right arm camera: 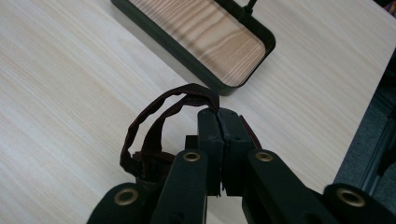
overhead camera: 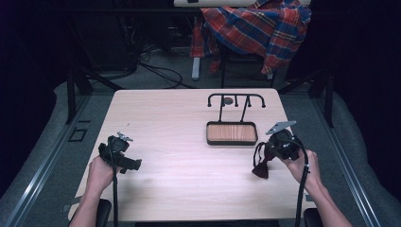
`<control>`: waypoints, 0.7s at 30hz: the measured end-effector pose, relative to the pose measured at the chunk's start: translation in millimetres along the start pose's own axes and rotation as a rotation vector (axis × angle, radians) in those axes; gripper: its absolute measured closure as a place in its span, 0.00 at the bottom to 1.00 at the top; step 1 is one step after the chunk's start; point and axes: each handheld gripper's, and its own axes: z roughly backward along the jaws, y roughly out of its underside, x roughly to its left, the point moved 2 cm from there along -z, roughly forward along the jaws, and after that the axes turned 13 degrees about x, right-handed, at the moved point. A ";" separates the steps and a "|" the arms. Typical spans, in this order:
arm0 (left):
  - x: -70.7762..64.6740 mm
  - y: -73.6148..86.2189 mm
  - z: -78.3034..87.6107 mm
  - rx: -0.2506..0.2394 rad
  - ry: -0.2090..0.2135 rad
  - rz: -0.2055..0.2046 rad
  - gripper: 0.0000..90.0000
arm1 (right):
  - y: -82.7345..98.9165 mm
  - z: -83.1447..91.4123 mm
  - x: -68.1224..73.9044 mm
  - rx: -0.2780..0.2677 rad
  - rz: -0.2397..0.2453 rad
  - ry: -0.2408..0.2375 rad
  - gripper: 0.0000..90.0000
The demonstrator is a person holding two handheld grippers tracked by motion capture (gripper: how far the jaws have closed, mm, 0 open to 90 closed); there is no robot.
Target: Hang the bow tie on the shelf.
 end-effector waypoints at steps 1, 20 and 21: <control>0.0 0.0 0.0 0.000 0.000 0.000 0.00 | -0.3 1.2 -0.9 -0.003 -0.004 0.004 0.99; -0.4 -0.4 -0.3 0.007 0.001 -0.006 0.00 | -9.4 13.2 -19.3 -0.048 -0.042 0.029 0.99; -0.6 -0.5 -0.4 0.007 0.001 -0.007 0.00 | -9.6 13.0 -20.0 -0.061 -0.055 0.032 0.99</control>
